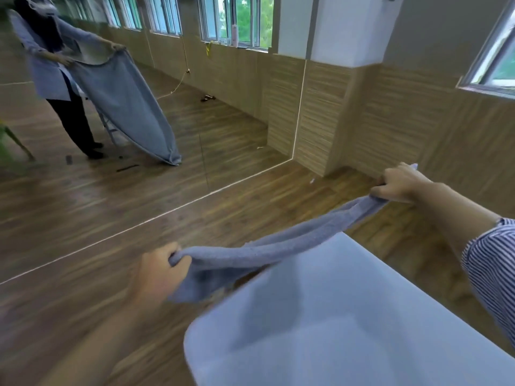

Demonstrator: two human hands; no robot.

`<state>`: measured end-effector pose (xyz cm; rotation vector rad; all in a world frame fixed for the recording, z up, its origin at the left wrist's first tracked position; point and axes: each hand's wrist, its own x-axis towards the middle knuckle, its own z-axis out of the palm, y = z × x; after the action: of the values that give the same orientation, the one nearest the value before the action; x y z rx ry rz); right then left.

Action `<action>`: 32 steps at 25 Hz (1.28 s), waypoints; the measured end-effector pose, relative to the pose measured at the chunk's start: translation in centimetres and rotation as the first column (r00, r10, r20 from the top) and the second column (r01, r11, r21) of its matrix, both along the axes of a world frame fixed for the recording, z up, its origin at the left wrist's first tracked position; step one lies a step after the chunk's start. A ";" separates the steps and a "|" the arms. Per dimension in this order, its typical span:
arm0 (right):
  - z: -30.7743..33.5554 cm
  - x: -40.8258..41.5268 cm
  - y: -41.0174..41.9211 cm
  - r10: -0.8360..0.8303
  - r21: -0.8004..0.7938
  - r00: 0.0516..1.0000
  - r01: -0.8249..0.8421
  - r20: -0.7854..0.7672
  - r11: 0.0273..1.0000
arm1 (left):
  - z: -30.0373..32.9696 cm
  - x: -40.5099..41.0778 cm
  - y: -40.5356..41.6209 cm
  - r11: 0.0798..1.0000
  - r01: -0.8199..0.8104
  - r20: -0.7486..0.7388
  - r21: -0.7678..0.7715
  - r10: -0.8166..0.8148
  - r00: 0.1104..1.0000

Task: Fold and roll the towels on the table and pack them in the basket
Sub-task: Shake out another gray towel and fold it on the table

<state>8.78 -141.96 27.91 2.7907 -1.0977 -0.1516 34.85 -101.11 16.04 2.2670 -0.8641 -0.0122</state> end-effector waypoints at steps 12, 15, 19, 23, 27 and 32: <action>-3.1 -23.7 5.5 -0.135 0.056 0.990 0.137 -0.037 0.989 | 0.8 -21.9 6.4 0.972 0.221 -0.037 0.085 -0.219 0.975; -4.2 -27.8 8.5 -0.032 0.041 0.998 0.034 -0.056 0.999 | 0.5 -26.5 9.1 0.964 0.238 -0.015 0.119 -0.238 0.971; -5.7 -34.0 11.1 0.084 0.009 0.993 -0.084 -0.088 0.996 | 0.1 -33.3 12.5 0.969 0.179 -0.021 0.169 -0.178 0.984; -5.9 -39.5 12.1 0.146 0.018 0.987 -0.145 -0.065 0.989 | -0.1 -40.0 14.5 0.964 0.088 -0.044 0.250 -0.080 0.996; -6.7 -45.6 11.4 0.179 0.036 0.982 -0.177 -0.057 0.984 | -0.4 -48.3 15.3 0.965 0.048 -0.070 0.259 -0.031 0.997; -8.6 -53.3 10.5 0.204 0.048 0.978 -0.203 -0.037 0.978 | -1.6 -58.4 16.0 0.965 0.002 -0.130 0.262 0.033 0.991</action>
<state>-44.55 -131.42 19.30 2.9024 -0.8019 -0.2130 -23.55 -85.11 14.43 2.4844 -0.8129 -0.2839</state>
